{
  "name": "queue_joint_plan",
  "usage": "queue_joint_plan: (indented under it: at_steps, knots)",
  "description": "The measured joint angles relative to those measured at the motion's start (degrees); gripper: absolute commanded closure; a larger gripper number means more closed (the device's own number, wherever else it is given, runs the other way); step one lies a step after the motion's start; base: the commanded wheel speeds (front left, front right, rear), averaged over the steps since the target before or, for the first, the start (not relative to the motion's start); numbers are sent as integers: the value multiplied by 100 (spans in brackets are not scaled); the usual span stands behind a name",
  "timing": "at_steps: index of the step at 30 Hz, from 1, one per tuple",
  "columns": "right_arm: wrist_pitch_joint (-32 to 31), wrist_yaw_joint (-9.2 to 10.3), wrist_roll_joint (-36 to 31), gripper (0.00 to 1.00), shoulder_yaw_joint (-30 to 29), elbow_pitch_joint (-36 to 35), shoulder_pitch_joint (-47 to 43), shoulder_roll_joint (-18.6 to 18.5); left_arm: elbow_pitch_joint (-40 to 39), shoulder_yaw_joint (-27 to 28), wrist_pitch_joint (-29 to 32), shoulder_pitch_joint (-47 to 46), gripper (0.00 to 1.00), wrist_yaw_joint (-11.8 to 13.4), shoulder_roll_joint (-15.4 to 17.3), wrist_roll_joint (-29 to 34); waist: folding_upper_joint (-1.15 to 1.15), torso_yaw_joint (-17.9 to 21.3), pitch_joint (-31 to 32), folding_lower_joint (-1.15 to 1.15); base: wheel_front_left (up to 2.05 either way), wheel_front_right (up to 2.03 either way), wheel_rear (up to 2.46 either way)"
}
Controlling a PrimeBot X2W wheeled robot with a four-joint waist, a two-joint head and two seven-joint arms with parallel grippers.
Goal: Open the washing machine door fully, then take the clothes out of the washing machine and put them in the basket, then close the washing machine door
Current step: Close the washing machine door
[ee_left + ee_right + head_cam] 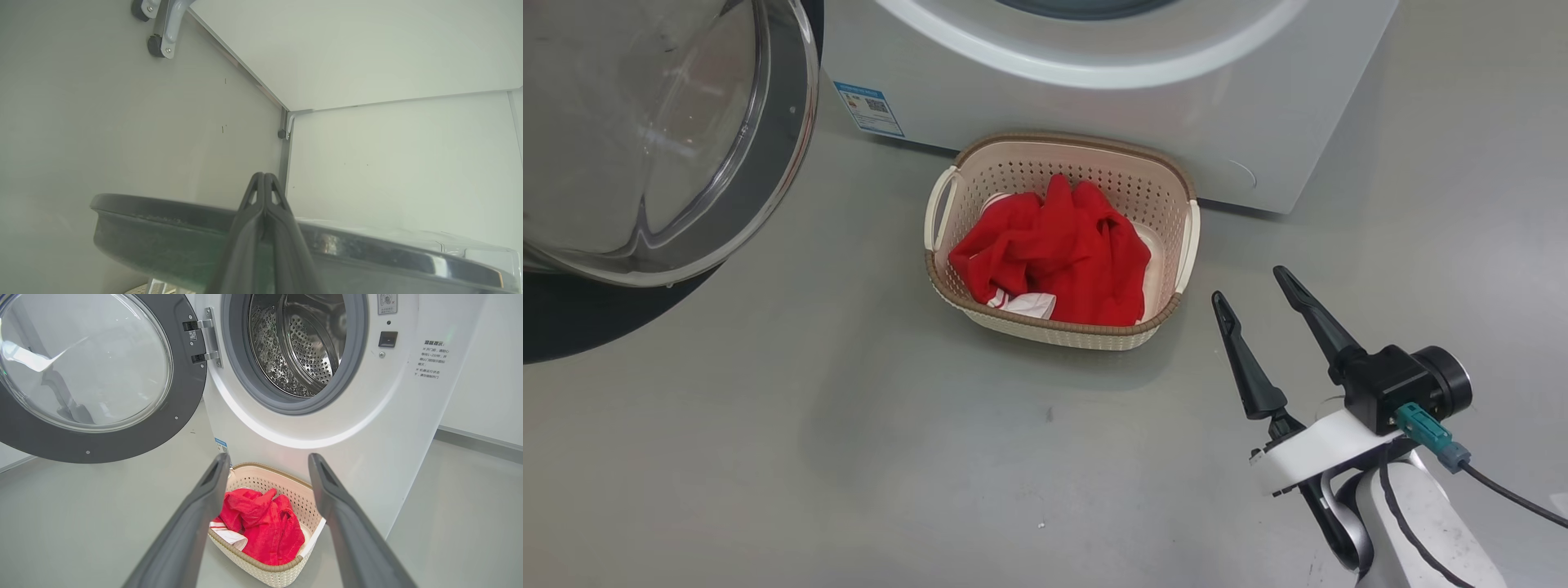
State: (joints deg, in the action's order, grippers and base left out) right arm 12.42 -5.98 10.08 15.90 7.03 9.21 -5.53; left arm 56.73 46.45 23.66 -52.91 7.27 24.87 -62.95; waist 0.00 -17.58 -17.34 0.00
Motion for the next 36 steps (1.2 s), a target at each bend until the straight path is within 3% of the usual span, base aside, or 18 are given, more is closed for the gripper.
queue_joint_plan:
  at_steps: [11, 21, 36]
  knots:
    - [25, 0, 4, 0, 3, 70, -1, 2, 162, -355, 412, -16, 100, 0, 154, 170, 0, 12, 72, 0, 0, 0, 0]
    - [32, 0, 12, 0, 1, 108, -1, 3, 304, -304, 790, -16, 100, -23, 87, 56, 0, -66, 174, 0, 0, 0, 0]
    - [52, 16, 48, 0, -45, 171, -9, 3, 410, -512, 1878, 13, 100, -561, -148, -59, 0, -185, 279, 0, 0, 0, 0]
